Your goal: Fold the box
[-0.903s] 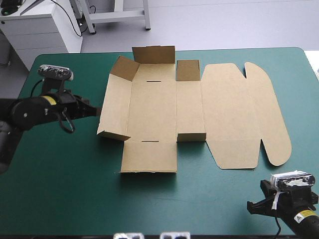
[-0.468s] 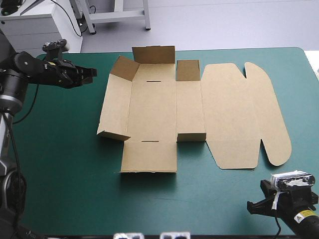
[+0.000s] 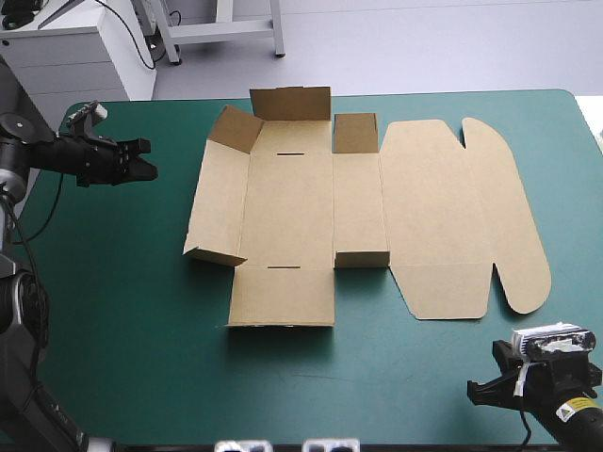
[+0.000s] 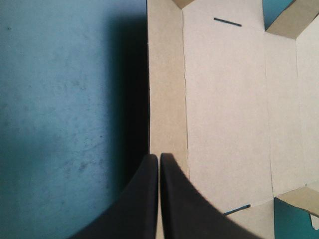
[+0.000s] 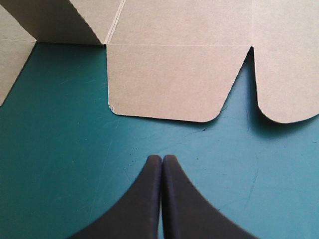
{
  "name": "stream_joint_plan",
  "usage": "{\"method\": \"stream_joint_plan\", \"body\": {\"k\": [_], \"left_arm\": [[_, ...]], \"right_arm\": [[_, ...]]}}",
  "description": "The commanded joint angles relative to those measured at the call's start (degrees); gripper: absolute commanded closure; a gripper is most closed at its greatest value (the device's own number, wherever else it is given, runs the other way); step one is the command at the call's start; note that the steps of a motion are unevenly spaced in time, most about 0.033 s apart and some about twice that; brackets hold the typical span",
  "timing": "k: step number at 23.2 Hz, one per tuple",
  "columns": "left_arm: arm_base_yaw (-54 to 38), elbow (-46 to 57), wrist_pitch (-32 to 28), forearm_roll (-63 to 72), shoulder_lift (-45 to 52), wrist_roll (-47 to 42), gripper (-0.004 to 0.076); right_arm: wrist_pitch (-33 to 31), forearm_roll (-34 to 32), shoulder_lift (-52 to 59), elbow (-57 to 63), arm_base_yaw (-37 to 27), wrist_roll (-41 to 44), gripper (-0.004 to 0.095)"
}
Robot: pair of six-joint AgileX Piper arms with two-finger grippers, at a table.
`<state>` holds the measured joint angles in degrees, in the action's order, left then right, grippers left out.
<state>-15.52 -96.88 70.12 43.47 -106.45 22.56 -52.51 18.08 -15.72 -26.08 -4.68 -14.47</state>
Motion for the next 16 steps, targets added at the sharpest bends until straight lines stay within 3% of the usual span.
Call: {"method": "stream_joint_plan", "body": {"k": [1, 3, 7, 9, 16], "left_arm": [[-0.1, -1.8, 3.5, 3.6, 1.3, 0.3, 0.0657], [-0.1, -1.8, 3.7, 3.1, 1.0, -1.3, 0.0564], [-0.1, -1.8, 3.6, 3.3, 0.0, -1.3, 0.0284], [0.4, -1.7, 3.6, 3.0, -0.9, -1.6, 0.0218], [6.6, -1.6, 3.6, 1.1, -5.8, -1.7, 0.0231]], "right_arm": [[3.4, 0.9, -0.5, -1.5, 0.1, -0.2, 0.0928], [3.4, 0.9, -0.5, -1.5, 0.1, -0.2, 0.0928], [3.4, 0.9, -0.5, -1.5, 0.1, -0.1, 0.0928], [3.4, 0.9, -0.5, -1.5, 0.1, -0.1, 0.0928], [3.4, 0.9, -0.5, -1.5, 0.1, 0.0, 0.0928]]}}
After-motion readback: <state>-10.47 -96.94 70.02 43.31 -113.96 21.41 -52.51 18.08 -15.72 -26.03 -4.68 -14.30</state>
